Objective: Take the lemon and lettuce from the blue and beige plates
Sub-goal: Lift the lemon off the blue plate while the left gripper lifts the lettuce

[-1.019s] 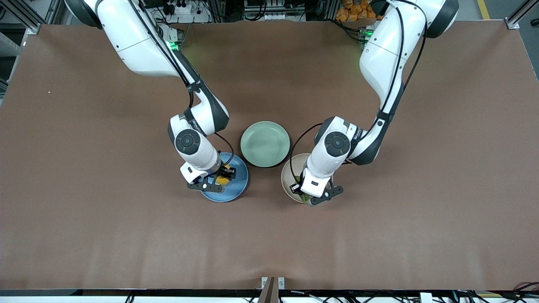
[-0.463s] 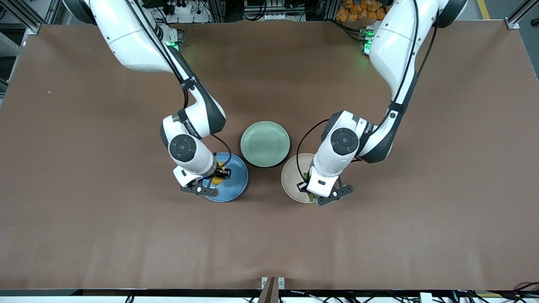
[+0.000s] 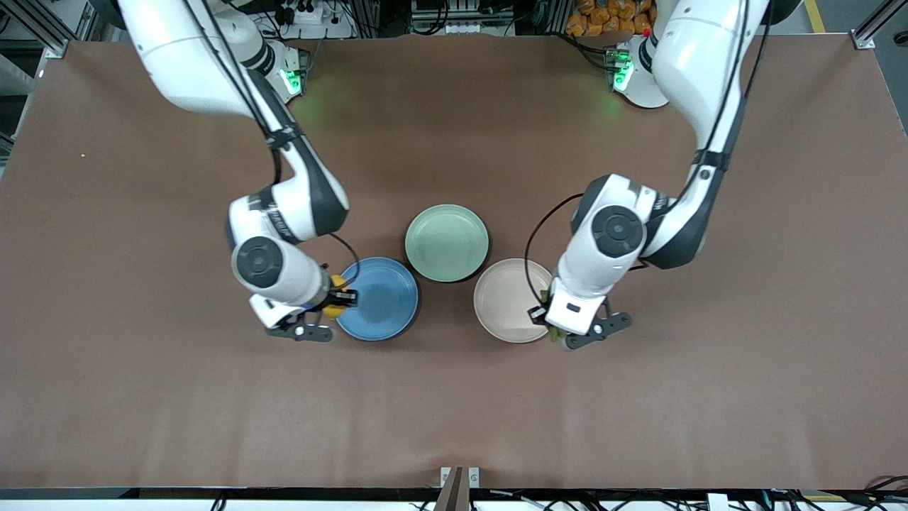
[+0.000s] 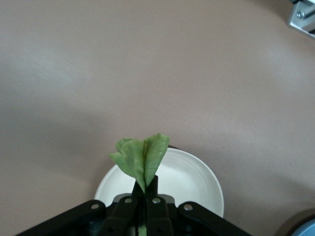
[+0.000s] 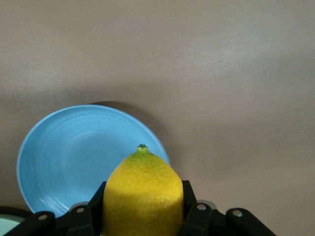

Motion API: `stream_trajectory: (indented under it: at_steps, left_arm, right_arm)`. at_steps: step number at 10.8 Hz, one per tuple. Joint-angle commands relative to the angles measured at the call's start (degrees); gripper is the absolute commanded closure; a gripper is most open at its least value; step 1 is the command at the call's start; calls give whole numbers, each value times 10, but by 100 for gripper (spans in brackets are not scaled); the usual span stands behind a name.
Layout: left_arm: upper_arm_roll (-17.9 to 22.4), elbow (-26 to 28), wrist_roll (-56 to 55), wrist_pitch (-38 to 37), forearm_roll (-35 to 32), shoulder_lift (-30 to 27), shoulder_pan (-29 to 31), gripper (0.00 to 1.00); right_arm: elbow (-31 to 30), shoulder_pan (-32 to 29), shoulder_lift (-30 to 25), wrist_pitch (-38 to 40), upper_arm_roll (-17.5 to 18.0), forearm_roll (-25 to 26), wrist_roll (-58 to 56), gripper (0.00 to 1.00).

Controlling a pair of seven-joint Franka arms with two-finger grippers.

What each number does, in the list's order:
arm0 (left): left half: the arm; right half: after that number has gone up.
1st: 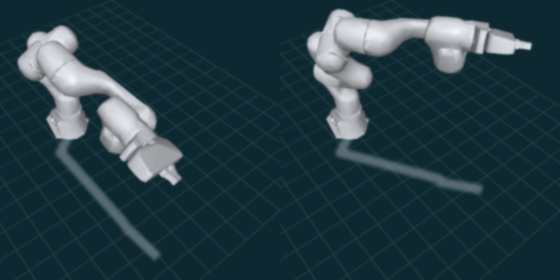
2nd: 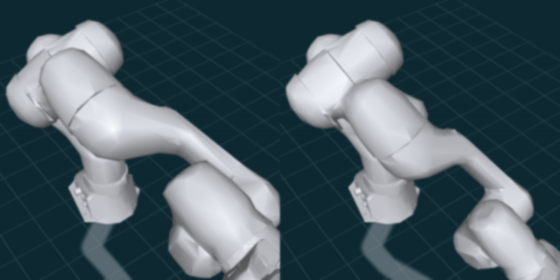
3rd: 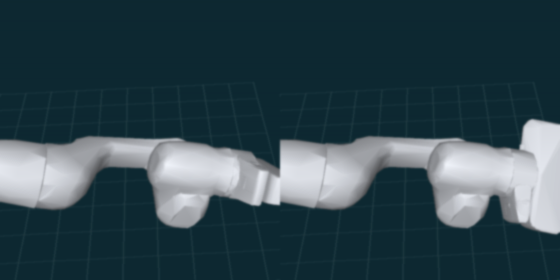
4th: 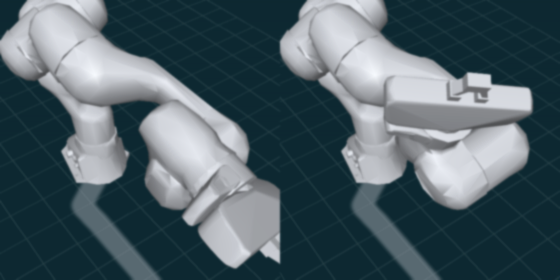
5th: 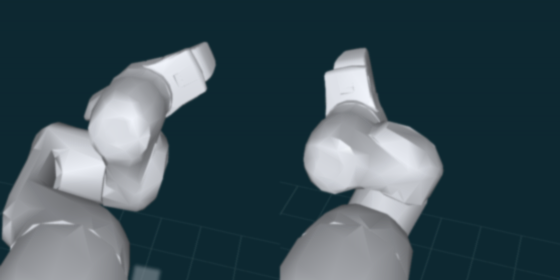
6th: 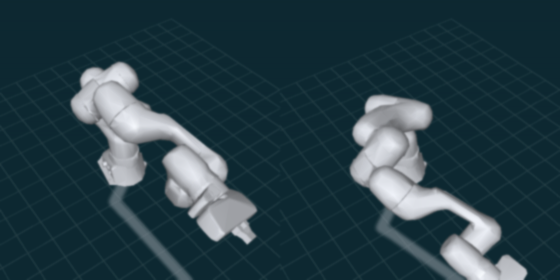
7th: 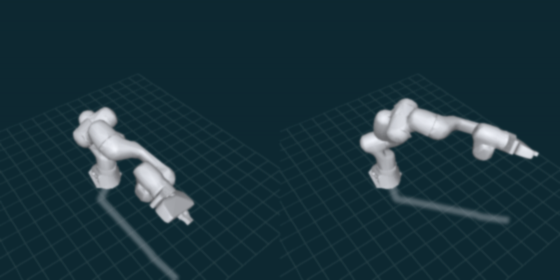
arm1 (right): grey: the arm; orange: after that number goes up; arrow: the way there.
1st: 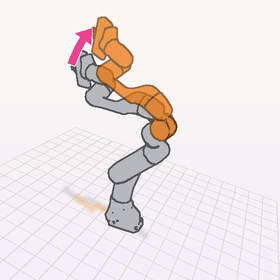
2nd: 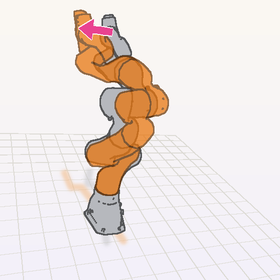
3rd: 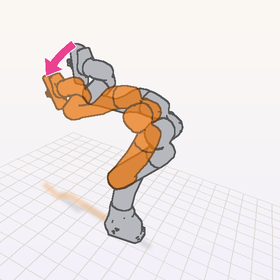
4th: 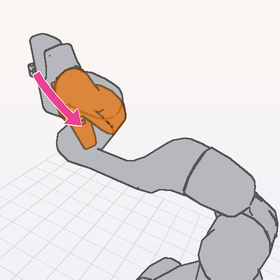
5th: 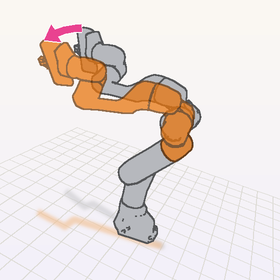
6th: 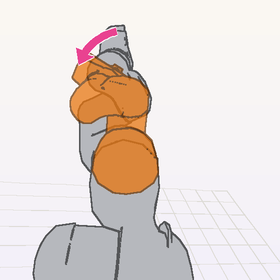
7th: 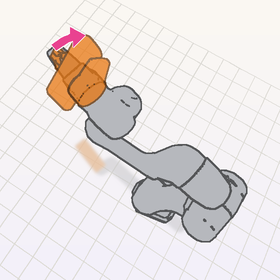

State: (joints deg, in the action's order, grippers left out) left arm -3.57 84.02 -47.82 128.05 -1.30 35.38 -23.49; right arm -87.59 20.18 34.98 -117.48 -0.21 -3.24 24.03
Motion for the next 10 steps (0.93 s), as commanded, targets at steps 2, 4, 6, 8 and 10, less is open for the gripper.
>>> stream_trajectory:
  at_steps: [2, 4, 6, 8, 10]
  left_arm:
    - [-3, 13, 54, -79, -14, -49, 24, 100]
    - [-3, 52, 77, -95, -14, -85, 37, 100]
    - [-7, 82, 93, -94, -14, -114, 56, 100]
    - [-8, 115, 124, -91, -13, -142, 74, 100]
    - [-8, 125, 156, -91, -11, -157, 89, 100]
  right_arm:
    - [-7, -49, -32, 45, 7, 8, -65, 64]
    - [-8, -74, -37, 53, 5, 12, -98, 64]
    - [-8, -101, -39, 61, 3, 23, -136, 64]
    - [-8, -124, -40, 64, 3, 24, -172, 64]
    - [-23, -135, -55, 61, -7, 24, -215, 64]
